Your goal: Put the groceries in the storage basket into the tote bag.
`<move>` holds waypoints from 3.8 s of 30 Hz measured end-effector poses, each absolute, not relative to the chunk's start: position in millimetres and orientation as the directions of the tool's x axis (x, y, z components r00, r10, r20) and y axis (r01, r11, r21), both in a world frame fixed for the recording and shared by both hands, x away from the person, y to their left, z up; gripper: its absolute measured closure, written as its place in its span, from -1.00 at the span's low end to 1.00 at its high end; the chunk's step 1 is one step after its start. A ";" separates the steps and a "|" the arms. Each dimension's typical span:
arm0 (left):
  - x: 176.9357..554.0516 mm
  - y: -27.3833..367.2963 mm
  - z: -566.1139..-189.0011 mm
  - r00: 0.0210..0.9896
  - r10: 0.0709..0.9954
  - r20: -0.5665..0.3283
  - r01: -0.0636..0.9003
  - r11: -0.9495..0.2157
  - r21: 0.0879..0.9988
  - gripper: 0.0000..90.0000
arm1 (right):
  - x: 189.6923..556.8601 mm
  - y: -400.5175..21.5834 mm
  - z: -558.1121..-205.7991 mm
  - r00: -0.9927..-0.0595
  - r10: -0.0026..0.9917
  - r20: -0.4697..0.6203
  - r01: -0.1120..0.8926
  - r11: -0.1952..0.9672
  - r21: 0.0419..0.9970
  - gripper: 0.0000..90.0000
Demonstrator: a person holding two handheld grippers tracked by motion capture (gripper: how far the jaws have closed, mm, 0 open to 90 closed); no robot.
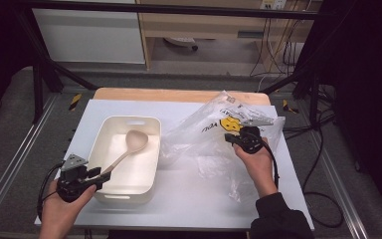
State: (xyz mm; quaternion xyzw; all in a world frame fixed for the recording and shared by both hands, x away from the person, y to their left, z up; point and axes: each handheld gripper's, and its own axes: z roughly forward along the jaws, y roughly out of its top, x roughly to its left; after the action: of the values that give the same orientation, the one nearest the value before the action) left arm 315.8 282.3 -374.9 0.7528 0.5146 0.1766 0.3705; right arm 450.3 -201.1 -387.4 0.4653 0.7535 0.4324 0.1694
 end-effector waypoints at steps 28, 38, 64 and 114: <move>318.4 285.6 -382.7 0.422 0.895 -0.145 0.670 -0.200 0.715 0.48 | 450.3 -200.9 -387.6 -0.512 0.846 0.149 0.558 0.196 0.806 1.00; 319.7 286.8 -384.2 0.417 0.893 -0.166 0.674 -0.181 0.717 0.44 | 450.3 -200.2 -387.7 -0.514 0.845 0.149 0.560 0.199 0.804 1.00; 320.7 284.0 -385.3 0.436 0.892 -0.116 0.640 -0.217 0.737 0.52 | 450.2 -200.7 -386.9 -0.515 0.844 0.151 0.561 0.199 0.804 1.00; 293.5 219.4 -341.4 0.648 0.749 -0.137 0.494 -0.277 0.824 0.53 | 448.9 -201.1 -384.6 -0.525 0.836 0.163 0.552 0.187 0.813 1.00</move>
State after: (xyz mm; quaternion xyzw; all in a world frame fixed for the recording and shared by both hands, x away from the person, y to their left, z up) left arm 293.5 219.4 -341.4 0.7867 0.3950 0.1405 0.4531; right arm 448.9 -201.1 -384.6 0.4603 0.7535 0.4410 0.1609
